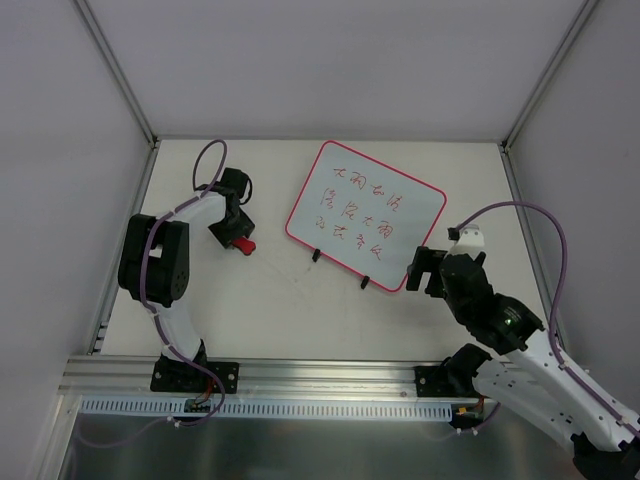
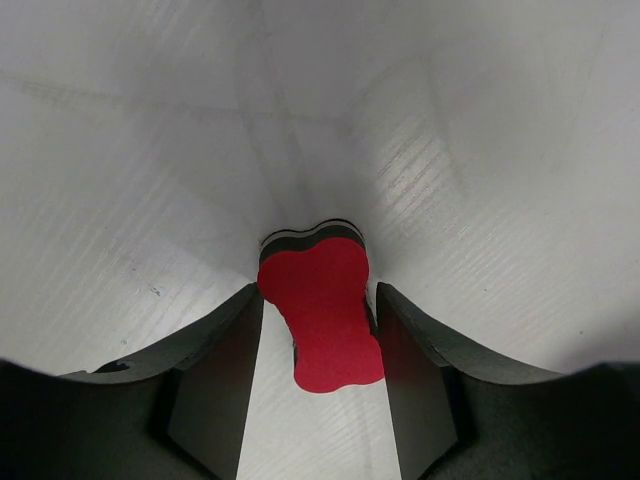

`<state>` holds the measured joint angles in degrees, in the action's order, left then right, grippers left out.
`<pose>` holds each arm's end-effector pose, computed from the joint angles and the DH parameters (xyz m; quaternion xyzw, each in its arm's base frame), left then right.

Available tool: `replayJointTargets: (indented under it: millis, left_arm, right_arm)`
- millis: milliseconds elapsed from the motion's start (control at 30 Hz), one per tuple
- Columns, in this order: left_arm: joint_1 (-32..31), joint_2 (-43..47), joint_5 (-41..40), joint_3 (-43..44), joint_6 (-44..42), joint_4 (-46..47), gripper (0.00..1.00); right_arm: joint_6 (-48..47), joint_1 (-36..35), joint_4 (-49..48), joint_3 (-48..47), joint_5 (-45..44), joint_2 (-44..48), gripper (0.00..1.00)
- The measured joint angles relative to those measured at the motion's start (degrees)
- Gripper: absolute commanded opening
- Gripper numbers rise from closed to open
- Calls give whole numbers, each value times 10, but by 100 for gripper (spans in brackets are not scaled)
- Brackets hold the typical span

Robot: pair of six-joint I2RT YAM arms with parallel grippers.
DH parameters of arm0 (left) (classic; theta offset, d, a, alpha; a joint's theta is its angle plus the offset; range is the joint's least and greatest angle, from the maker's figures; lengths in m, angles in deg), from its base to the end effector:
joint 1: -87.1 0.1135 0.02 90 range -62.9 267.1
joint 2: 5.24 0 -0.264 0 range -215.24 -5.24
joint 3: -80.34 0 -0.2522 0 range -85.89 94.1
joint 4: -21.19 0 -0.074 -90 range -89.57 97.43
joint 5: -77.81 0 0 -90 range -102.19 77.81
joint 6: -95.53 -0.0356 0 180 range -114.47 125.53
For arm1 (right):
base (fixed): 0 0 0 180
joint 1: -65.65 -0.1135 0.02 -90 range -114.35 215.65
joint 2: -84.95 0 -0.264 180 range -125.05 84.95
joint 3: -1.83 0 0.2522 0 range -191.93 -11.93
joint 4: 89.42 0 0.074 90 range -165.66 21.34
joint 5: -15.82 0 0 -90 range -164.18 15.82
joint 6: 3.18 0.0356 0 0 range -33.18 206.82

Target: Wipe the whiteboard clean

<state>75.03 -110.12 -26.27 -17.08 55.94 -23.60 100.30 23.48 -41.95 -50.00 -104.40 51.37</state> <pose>0.3572 -0.0675 0.1730 -0.3424 0.9108 0.0005 0.2308 0.1091 0.0747 0.2874 -0.0786 0.8395 0.0291 0.5369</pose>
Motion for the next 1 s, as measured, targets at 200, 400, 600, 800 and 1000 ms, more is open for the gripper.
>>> replayJointTargets:
  millis: [200,400,600,800,1000]
  left_arm:
    - [0,0,0,0,0,-4,39]
    - [-2,0,0,0,2,-6,25]
    - [-14,15,0,3,-16,-19,10]
    - [-71,47,-11,75,-97,-30,2]
    - [-126,56,12,205,-215,0,0]
  right_arm:
    - [6,2,0,1,0,7,99]
    - [8,3,0,3,2,7,99]
    - [1,6,0,3,12,14,99]
    - [-37,71,0,-13,38,17,99]
    - [-73,213,-21,-54,144,-26,99]
